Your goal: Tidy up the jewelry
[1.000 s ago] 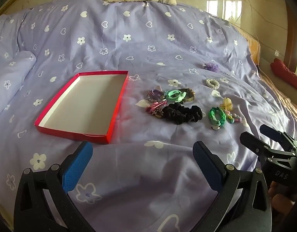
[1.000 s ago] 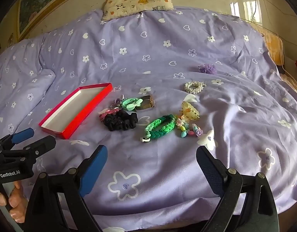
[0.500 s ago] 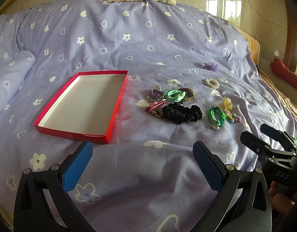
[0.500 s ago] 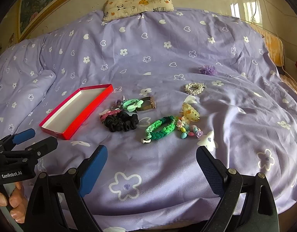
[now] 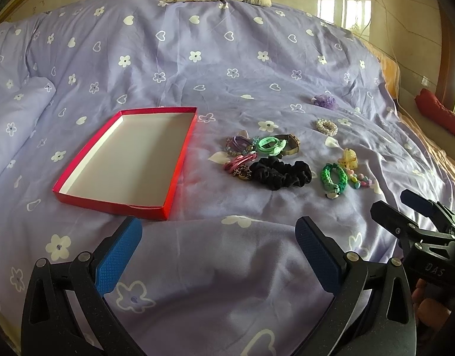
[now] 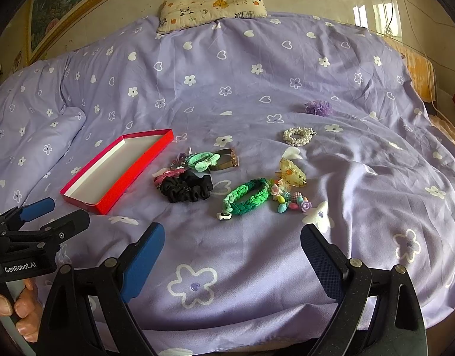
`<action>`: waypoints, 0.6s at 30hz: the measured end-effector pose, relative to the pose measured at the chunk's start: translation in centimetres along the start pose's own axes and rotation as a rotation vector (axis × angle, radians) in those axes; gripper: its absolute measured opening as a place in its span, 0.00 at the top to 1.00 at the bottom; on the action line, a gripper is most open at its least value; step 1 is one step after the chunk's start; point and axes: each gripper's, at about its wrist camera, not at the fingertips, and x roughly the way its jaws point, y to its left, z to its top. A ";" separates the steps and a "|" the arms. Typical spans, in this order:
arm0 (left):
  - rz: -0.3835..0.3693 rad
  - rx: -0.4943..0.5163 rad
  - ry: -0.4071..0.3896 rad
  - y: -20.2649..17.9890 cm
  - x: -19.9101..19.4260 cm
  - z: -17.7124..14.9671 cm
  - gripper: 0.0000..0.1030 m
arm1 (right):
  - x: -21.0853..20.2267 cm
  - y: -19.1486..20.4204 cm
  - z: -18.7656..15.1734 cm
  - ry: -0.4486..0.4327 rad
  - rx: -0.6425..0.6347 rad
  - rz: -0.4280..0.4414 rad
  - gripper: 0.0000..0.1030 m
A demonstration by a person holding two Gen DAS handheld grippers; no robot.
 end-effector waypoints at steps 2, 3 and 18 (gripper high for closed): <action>0.002 0.000 0.000 0.0 0.0 0.0 0.00 | 0.0 0.0 0.0 0.001 0.000 -0.002 0.08; 0.003 -0.001 0.001 0.0 0.1 0.0 0.00 | 0.0 0.0 0.0 0.001 0.000 -0.001 0.08; 0.003 -0.001 0.001 0.0 0.2 -0.1 0.00 | 0.0 0.1 0.0 0.004 0.000 0.003 0.08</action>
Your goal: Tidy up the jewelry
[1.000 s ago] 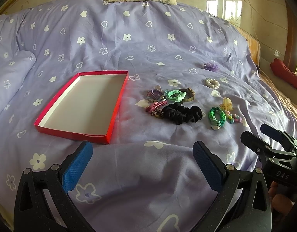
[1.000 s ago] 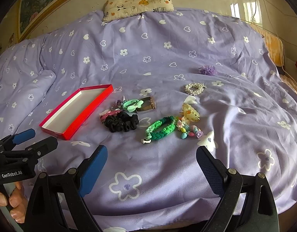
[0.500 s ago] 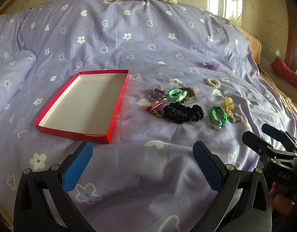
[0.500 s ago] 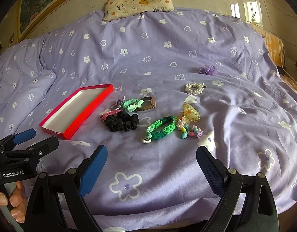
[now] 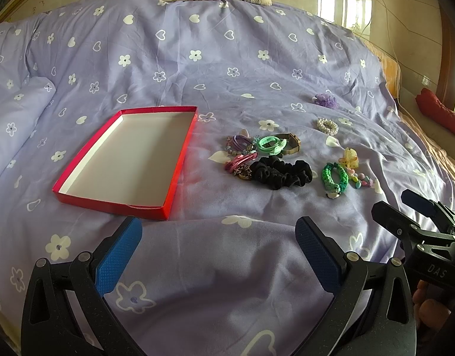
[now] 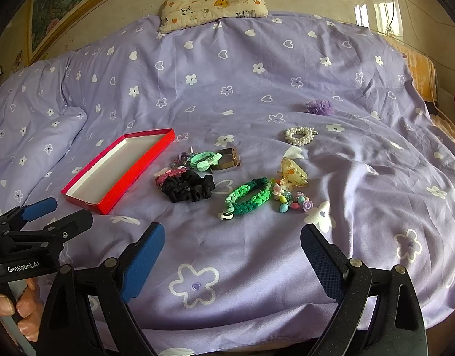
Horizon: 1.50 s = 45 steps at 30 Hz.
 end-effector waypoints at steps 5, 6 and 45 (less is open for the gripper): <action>0.000 0.000 0.000 0.0 0.0 0.0 0.00 | 0.0 0.0 0.0 0.000 0.000 0.000 0.08; 0.000 0.000 0.000 -0.1 0.1 -0.1 0.00 | 0.0 0.0 0.0 0.000 -0.001 0.001 0.08; -0.257 -0.159 0.236 0.4 9.0 5.4 0.14 | 6.3 -3.5 3.2 0.226 0.115 0.074 0.42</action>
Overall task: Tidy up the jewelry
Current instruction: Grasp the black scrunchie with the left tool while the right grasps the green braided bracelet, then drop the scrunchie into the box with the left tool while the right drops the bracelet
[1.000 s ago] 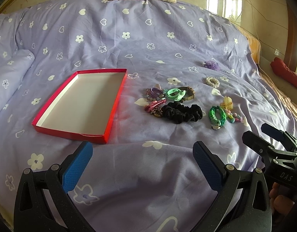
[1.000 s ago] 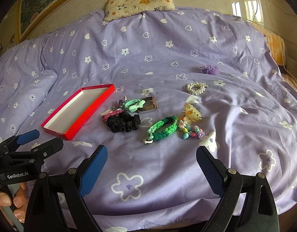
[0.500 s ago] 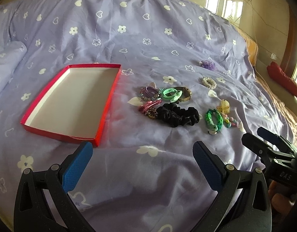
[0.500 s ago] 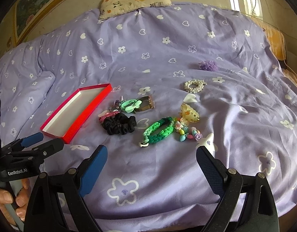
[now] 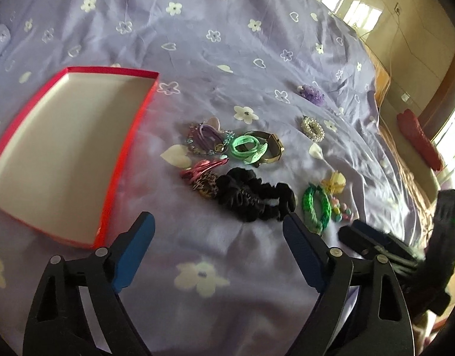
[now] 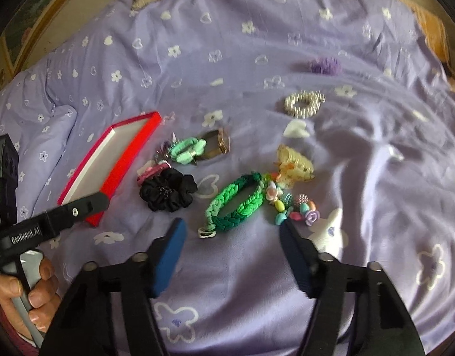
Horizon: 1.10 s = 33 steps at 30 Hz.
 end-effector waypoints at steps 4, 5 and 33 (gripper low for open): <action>-0.027 -0.012 0.044 -0.1 1.6 1.1 0.17 | 1.7 -0.4 0.3 0.060 0.032 0.026 0.50; -0.033 -0.016 0.053 -0.1 1.9 1.4 0.18 | 2.1 -0.6 0.3 0.076 0.047 0.037 0.50; -0.103 0.053 0.095 -0.5 3.4 1.8 0.93 | 3.0 -1.0 2.0 0.064 0.090 0.091 0.90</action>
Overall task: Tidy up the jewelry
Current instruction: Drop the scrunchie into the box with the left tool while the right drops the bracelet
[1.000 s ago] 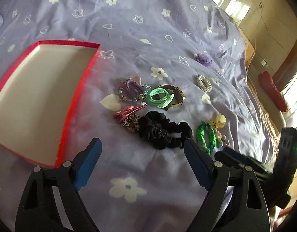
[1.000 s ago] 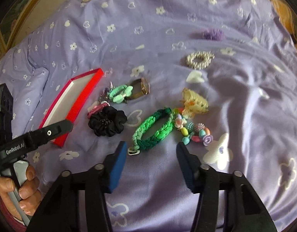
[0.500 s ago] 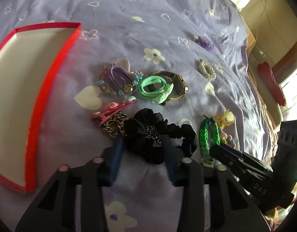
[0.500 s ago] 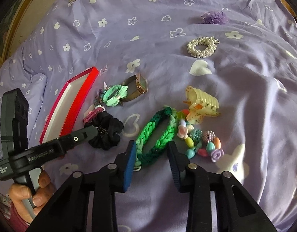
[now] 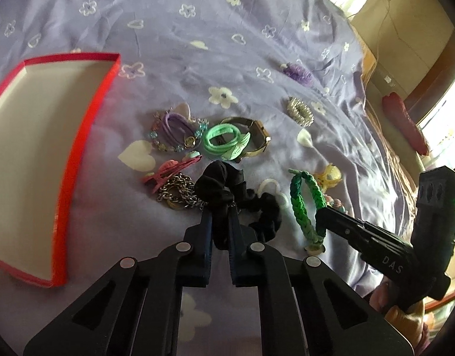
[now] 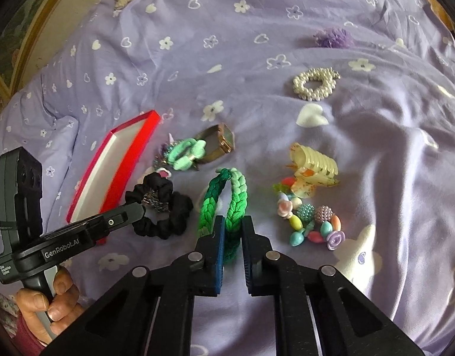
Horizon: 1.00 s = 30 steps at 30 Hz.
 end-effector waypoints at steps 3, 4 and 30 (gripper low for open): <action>-0.001 -0.010 -0.025 0.5 -1.5 -0.3 0.93 | -0.5 0.5 0.1 -0.010 -0.005 0.013 0.90; -0.003 -0.017 -0.031 0.7 -1.9 -0.4 0.93 | -0.6 0.8 0.1 -0.013 -0.008 0.015 0.90; 0.112 -0.205 -0.202 12.8 -11.2 0.1 0.93 | 4.9 16.5 1.8 0.066 -0.216 0.251 0.90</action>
